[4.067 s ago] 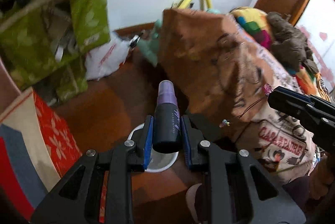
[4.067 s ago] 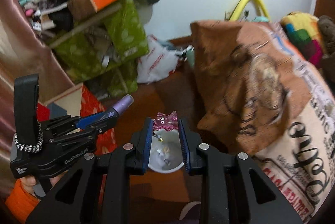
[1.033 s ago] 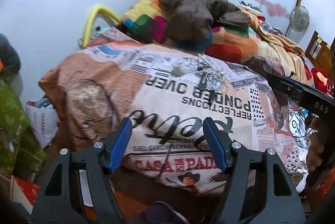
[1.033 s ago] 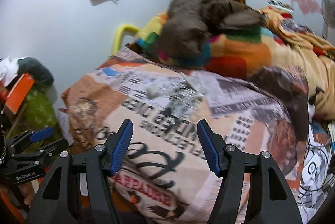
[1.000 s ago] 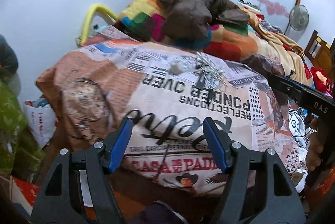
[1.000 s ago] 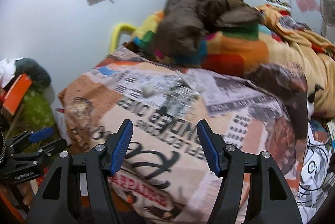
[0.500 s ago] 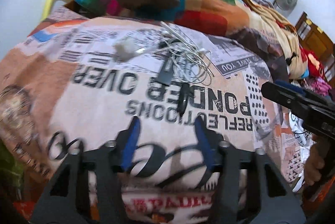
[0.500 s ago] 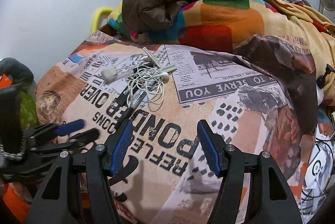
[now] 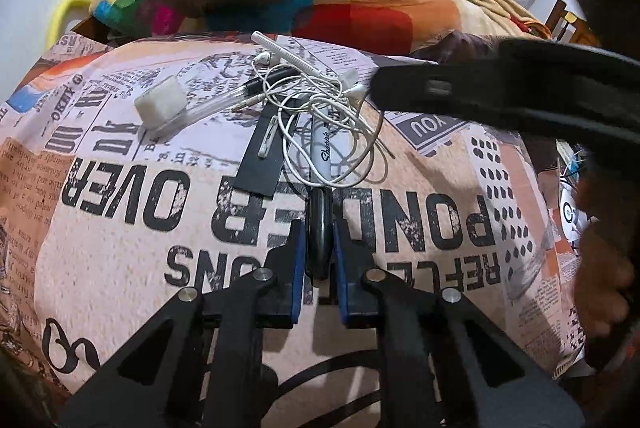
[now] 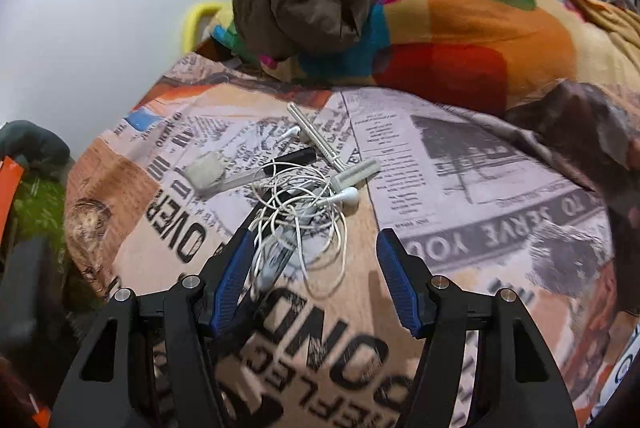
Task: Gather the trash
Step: 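Grasp the black marker with the left tool while the right tool grasps the white earphones, then lift the black marker with the left tool while the right tool lifts the earphones, then carry the marker and earphones in both tools over the white bin, then open both tools to drop the marker and earphones into the bin, then move both tools back over the items on the duvet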
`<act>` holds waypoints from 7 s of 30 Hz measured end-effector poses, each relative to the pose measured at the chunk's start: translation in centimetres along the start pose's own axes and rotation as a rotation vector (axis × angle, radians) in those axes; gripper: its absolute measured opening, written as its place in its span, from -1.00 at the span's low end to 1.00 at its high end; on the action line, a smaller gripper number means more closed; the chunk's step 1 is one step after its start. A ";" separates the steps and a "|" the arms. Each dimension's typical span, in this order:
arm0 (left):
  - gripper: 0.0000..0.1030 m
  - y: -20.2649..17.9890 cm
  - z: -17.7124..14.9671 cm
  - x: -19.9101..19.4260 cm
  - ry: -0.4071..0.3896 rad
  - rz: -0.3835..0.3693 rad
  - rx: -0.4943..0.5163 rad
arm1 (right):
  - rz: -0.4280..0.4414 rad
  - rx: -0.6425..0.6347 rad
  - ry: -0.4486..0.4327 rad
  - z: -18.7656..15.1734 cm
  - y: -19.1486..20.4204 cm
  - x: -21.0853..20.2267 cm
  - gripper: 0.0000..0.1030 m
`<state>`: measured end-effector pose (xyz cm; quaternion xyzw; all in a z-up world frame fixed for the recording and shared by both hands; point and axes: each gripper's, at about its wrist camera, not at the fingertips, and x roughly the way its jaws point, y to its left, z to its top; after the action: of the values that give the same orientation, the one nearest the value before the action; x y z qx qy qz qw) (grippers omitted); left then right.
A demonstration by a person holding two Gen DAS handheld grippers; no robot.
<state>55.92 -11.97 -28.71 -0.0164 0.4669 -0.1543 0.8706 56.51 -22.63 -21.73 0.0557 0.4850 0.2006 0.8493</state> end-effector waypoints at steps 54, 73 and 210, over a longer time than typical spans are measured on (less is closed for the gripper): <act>-0.64 1.5 1.0 0.6 0.014 0.108 -0.055 | -0.169 -0.235 -0.015 -7.1 0.8 -0.2 -0.67; -0.81 -0.6 0.2 -8.4 -0.046 0.058 -0.055 | -0.123 -0.139 -0.152 -4.7 2.4 -9.9 -0.83; 0.31 17.8 -17.7 -33.7 -0.215 0.389 -0.486 | 0.097 -0.435 -0.192 -11.2 26.7 -12.6 0.17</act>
<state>28.56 16.58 -14.57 -0.1504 0.3901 0.1333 0.8986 33.69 -4.30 -9.79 -0.0864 0.3445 0.3346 0.8729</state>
